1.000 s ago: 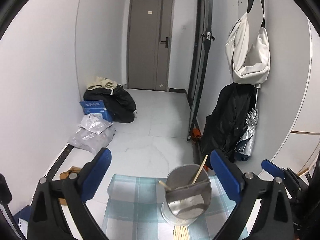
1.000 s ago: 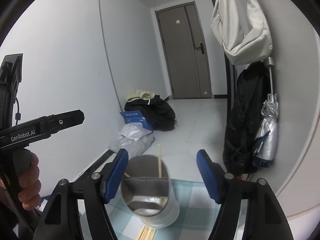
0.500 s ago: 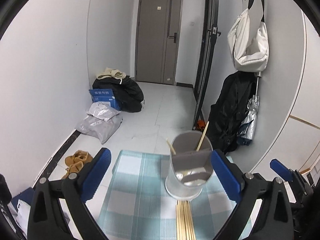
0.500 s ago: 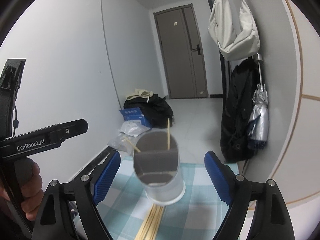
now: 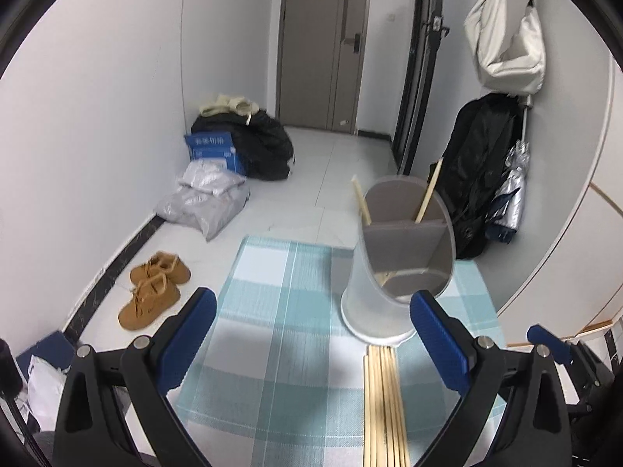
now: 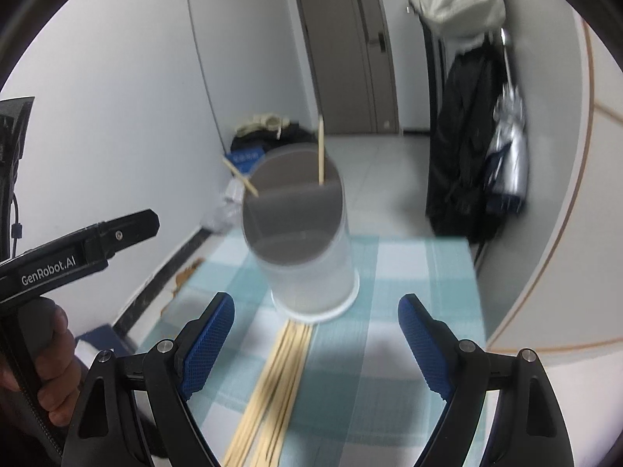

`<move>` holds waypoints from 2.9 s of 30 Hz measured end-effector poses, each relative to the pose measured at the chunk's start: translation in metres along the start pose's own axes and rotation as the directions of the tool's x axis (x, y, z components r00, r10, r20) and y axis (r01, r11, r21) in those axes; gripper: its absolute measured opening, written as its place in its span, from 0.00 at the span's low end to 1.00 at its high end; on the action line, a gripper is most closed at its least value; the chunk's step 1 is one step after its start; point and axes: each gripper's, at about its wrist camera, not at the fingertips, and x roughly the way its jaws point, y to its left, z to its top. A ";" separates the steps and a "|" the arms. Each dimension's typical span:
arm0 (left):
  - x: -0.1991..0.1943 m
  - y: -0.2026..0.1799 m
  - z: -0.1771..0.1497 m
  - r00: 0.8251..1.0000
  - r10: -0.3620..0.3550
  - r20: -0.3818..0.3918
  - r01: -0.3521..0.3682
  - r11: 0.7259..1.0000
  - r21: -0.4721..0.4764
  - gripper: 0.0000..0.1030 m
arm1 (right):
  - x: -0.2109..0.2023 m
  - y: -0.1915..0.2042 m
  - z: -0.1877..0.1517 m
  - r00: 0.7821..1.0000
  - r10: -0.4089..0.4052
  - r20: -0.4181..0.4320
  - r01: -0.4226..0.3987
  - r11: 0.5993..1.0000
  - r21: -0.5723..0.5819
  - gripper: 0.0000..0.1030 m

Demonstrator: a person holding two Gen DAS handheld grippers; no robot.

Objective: Organize utensils
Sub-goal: 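Withdraw both tools from the holder back toward the chopstick bundle, then grasp another chopstick from the bundle with the right tool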

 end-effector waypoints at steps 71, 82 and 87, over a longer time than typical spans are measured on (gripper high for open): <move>0.050 0.071 -0.017 0.975 0.036 -0.220 -0.088 0.969 -0.229 0.95 | 0.148 0.027 -0.027 0.841 -0.092 -0.532 -0.086 0.950 -0.301 0.22; 0.076 0.015 -0.051 0.915 -0.099 -0.392 0.095 0.995 -0.030 0.95 | 0.114 -0.002 -0.027 0.916 -0.002 -0.401 -0.064 0.986 -0.151 0.04; 0.079 -0.011 -0.066 0.883 -0.074 -0.464 0.125 0.989 0.080 0.95 | 0.082 -0.040 -0.003 0.959 0.063 -0.276 -0.063 0.998 0.008 0.04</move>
